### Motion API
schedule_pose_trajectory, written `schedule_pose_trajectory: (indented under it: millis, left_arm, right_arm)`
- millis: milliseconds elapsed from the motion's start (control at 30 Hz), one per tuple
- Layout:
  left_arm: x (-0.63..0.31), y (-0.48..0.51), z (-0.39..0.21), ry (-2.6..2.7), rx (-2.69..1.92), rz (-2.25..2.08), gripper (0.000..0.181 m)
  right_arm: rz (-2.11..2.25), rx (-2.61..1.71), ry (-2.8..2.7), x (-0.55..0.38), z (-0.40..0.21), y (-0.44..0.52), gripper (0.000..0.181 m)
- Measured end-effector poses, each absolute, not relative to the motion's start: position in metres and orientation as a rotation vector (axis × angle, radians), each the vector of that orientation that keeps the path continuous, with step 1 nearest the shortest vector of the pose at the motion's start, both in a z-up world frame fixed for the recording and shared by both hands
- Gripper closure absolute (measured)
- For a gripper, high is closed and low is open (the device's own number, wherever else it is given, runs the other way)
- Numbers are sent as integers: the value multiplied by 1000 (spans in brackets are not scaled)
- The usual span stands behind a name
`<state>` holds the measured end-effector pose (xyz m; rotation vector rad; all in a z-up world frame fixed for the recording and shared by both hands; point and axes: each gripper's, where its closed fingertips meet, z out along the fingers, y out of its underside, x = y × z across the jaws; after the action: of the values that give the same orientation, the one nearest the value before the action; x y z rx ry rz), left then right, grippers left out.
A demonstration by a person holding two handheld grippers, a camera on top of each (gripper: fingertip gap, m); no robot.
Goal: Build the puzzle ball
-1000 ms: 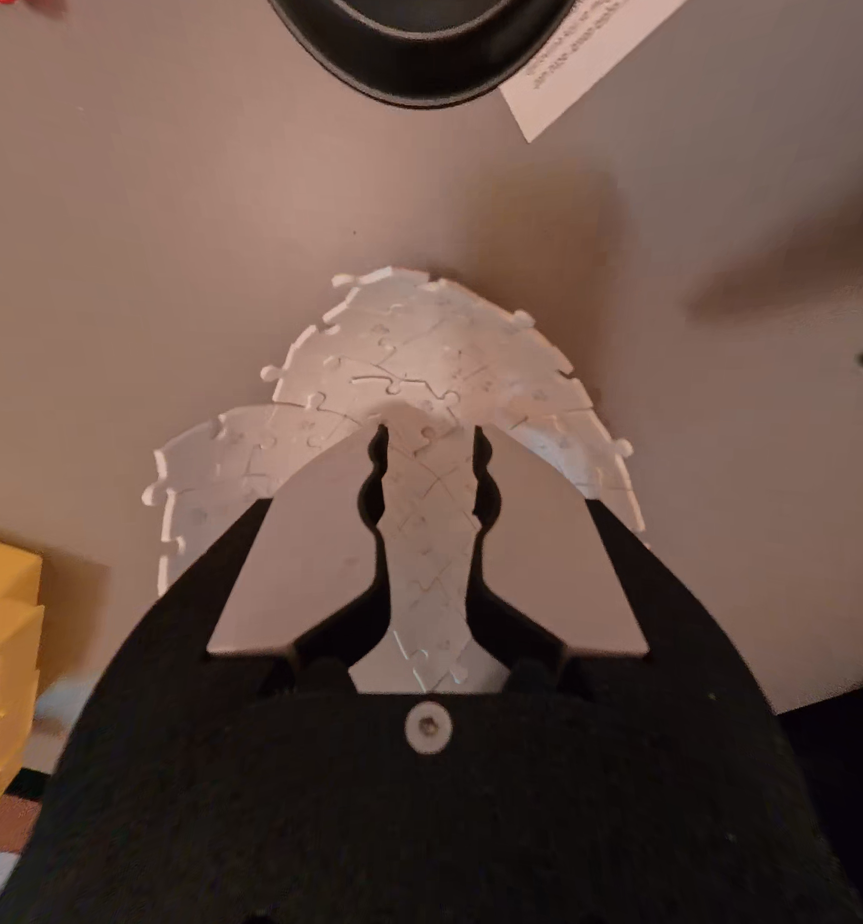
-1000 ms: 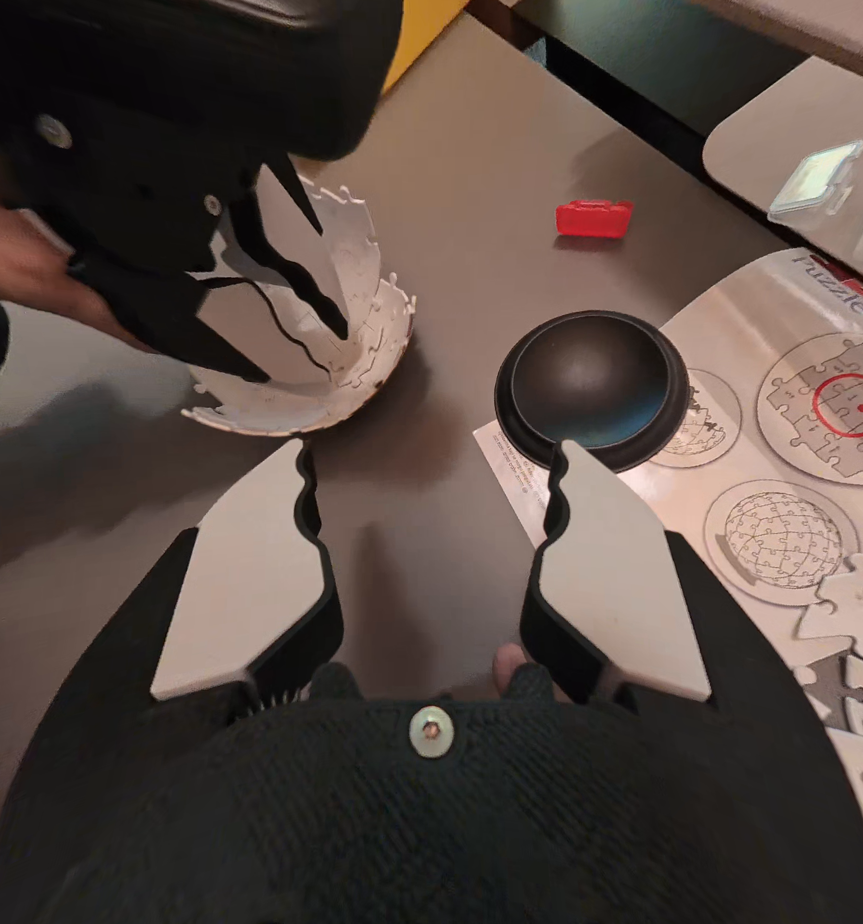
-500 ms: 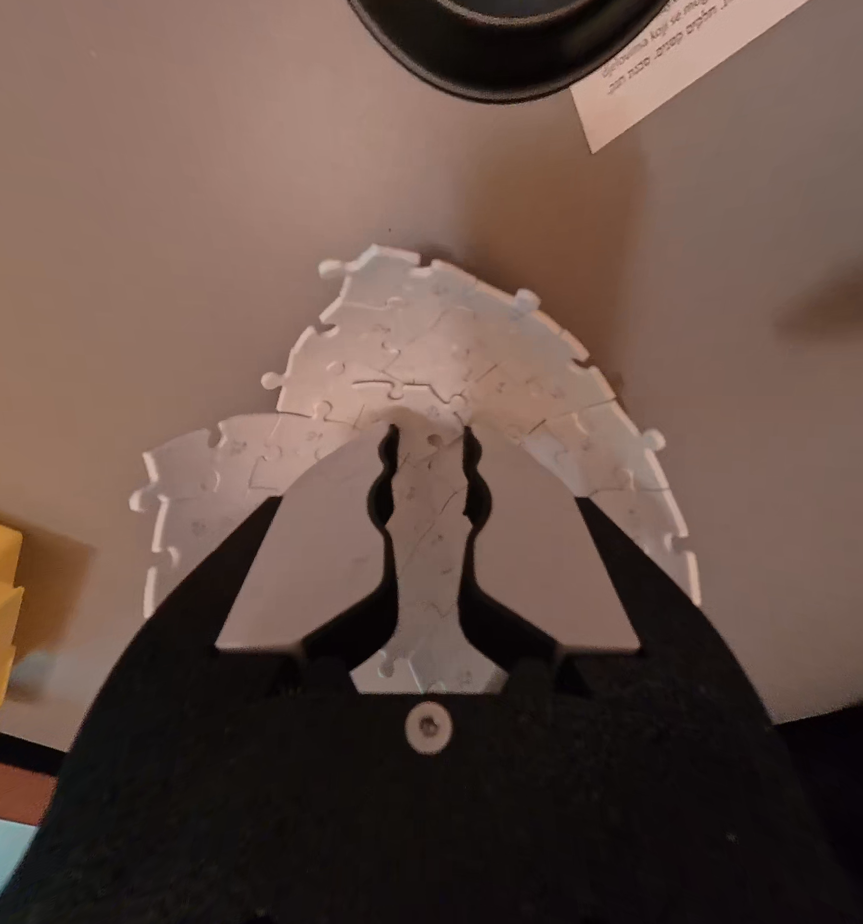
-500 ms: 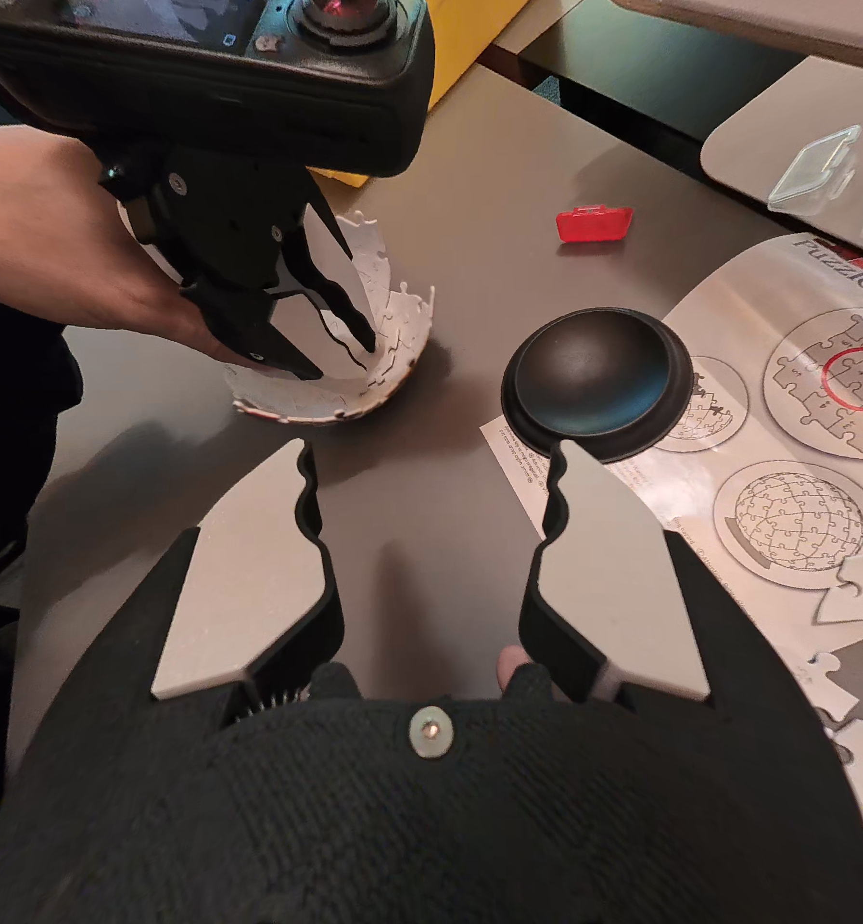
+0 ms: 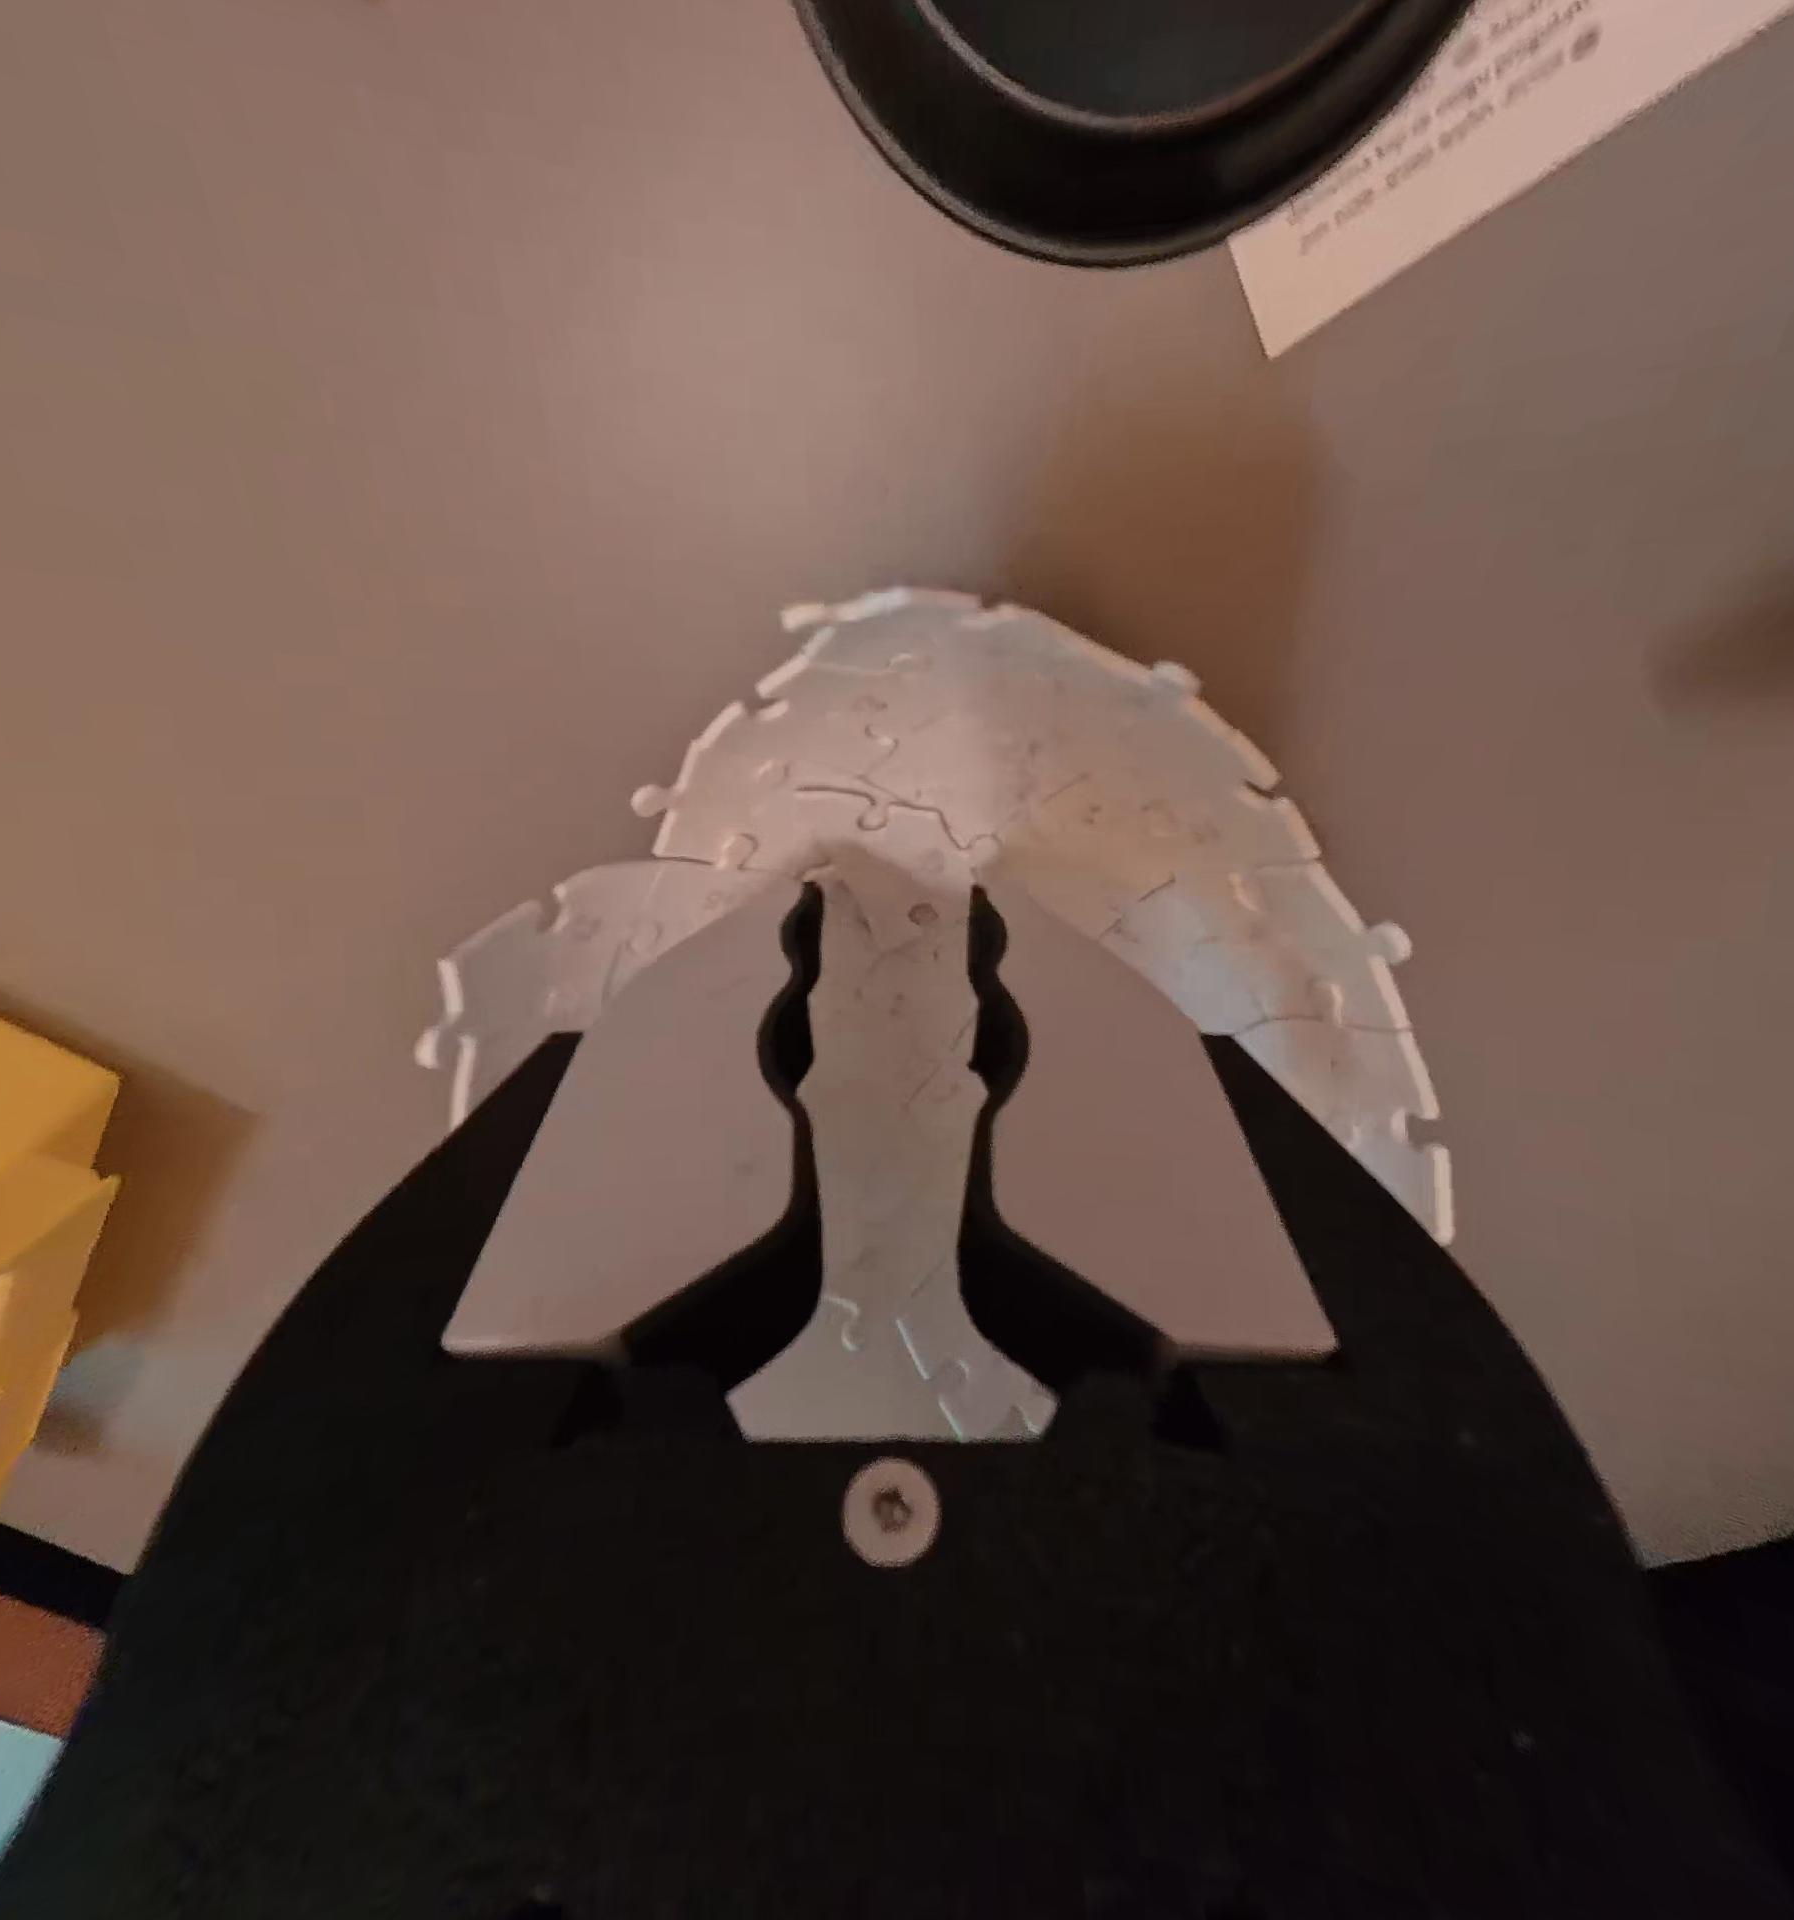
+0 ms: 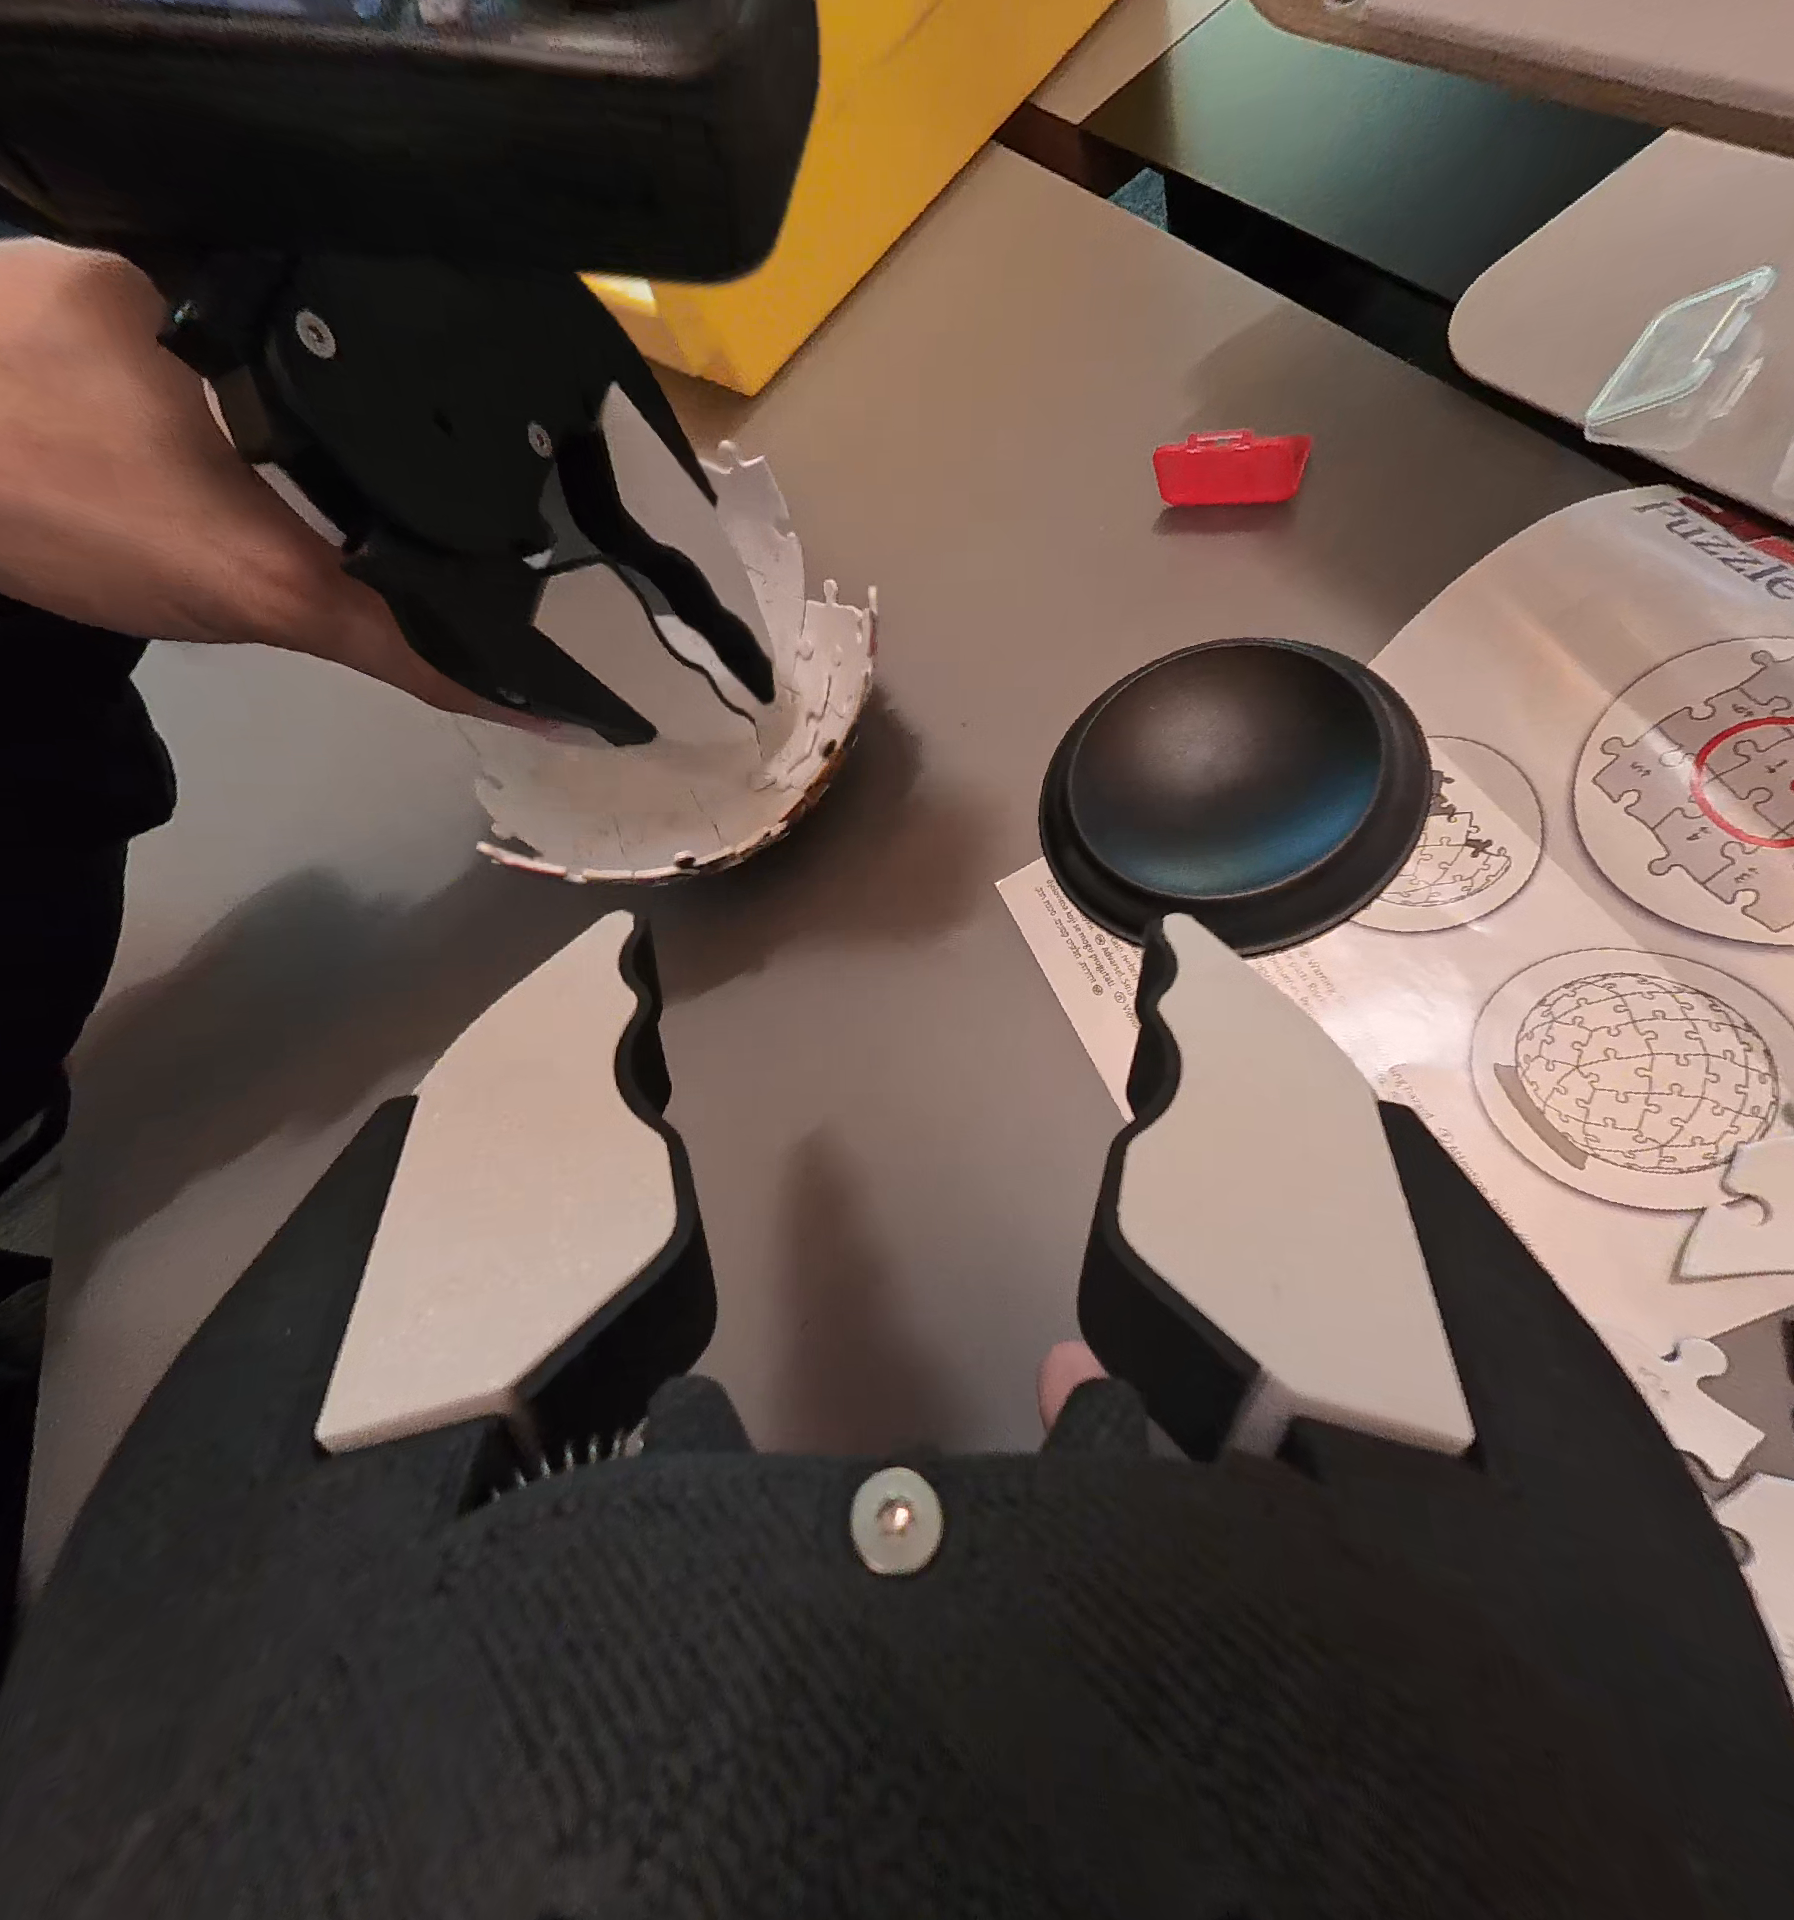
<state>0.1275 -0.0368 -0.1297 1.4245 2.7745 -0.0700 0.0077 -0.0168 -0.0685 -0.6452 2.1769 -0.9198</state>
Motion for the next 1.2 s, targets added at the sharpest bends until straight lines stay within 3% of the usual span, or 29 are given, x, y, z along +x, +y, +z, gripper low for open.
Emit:
schedule_pose_trajectory:
  millis: [267, 900, 1067, 1200]
  left_arm:
    - [126, -36, -135, 2802, 1347, -31, 148]
    - [131, -30, -139, 2656, 1532, -6, 151]
    - [130, -37, -135, 2658, 1526, -86, 171]
    - [136, -39, -130, 2694, 1477, -89, 157]
  right_arm:
    - [-926, -627, 2156, 5, -65, -17, 94]
    - [-923, -618, 2155, 3, -66, -18, 94]
    - [-927, -624, 2157, 2, -66, -18, 94]
    - [-923, -618, 2155, 1, -67, -18, 94]
